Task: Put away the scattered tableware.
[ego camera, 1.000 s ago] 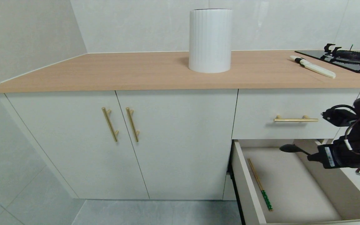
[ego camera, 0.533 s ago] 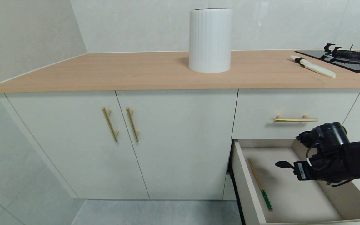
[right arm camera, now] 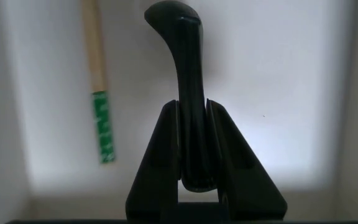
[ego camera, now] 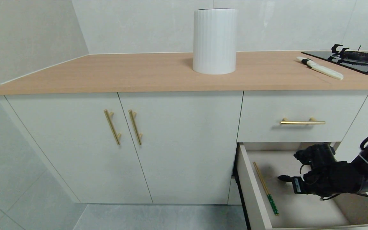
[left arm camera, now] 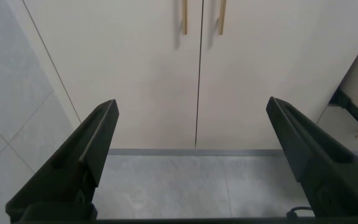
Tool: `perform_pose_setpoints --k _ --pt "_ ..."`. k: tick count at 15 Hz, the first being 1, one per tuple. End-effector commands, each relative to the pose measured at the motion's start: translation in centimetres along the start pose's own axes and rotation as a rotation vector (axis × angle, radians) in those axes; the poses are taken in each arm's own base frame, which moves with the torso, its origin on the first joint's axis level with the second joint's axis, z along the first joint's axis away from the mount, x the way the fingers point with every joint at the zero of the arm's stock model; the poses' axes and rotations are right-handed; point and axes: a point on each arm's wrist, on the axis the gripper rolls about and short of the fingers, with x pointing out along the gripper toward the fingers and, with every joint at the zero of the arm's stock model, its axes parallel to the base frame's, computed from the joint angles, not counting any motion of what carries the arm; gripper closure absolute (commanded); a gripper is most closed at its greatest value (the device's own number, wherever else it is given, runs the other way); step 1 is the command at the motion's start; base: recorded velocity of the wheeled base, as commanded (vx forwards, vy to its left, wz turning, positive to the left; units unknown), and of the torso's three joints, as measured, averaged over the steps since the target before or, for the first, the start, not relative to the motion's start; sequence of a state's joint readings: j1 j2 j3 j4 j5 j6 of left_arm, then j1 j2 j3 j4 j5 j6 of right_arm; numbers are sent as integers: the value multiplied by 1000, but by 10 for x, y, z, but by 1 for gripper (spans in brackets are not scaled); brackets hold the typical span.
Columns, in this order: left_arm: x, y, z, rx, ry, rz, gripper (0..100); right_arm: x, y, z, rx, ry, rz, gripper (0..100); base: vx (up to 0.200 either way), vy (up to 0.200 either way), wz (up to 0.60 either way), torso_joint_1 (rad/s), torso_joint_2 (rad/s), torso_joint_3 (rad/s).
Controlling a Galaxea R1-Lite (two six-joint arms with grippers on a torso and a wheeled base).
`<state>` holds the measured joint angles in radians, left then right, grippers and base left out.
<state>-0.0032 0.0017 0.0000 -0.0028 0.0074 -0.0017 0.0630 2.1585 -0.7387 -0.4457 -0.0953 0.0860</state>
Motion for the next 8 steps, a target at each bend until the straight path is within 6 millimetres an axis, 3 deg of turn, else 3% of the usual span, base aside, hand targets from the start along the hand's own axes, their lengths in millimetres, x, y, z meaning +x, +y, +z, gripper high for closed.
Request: perform_pose_setpoints --k 1,3,8 --pt "0 0 0 0 1 0 0 23 0 -11 -1 47 -6 100 0 0 0 0 0 0" --pt "0 0 0 0 1 0 0 33 0 -13 1 31 -7 100 0 0 0 0 0 0" --pt "0 0 0 0 1 0 0 37 1 -11 7 3 -4 100 0 0 0 0 0 0"
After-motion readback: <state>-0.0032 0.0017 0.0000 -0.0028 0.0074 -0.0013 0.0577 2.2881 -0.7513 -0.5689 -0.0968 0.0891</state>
